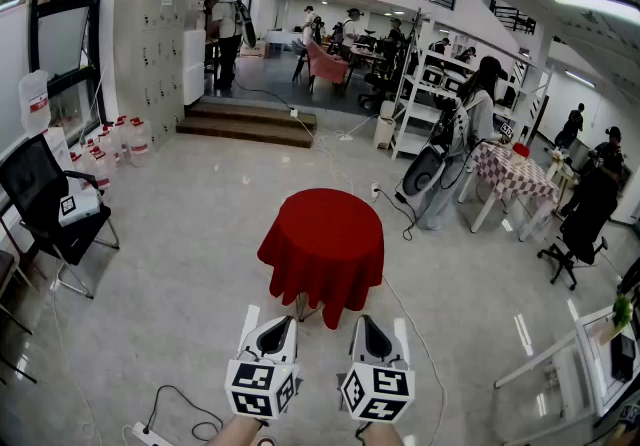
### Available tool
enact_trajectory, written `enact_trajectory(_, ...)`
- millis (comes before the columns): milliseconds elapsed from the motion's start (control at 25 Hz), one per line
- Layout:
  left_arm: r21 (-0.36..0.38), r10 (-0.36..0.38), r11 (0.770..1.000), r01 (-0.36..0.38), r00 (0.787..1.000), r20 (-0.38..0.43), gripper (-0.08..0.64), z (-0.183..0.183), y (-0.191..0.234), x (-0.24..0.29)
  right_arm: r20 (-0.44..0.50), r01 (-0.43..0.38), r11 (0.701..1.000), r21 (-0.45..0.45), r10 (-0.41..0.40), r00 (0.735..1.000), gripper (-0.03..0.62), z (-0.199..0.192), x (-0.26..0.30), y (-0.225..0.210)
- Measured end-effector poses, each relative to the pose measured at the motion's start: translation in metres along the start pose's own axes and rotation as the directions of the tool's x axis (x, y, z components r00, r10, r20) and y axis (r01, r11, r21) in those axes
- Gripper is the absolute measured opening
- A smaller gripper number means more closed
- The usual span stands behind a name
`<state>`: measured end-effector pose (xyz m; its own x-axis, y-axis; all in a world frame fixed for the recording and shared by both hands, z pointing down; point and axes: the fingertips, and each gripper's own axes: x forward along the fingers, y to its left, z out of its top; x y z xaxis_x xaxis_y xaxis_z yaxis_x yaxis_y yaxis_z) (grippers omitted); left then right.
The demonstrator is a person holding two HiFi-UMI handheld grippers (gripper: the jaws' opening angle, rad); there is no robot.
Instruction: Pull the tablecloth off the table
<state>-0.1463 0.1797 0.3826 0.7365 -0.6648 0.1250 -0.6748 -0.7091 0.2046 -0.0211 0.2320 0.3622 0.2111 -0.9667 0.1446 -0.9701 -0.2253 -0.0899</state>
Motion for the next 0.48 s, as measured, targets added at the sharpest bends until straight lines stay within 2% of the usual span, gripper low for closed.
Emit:
enact_trajectory(320, -0.008, -0.012, 1.0, 0.012, 1.0, 0.005, 0.014, 0.0, 0.004, 0.006, -0.006, 0.008, 1.0, -0.013, -0.008, 1.0, 0.025, 0.0, 0.005, 0.003)
enact_trajectory(480, -0.004, -0.03, 1.0, 0.03, 1.0, -0.002, 0.014, 0.0, 0.007, 0.012, 0.003, 0.009, 1.0, 0.018, -0.009, 1.0, 0.025, 0.0, 0.012, 0.005)
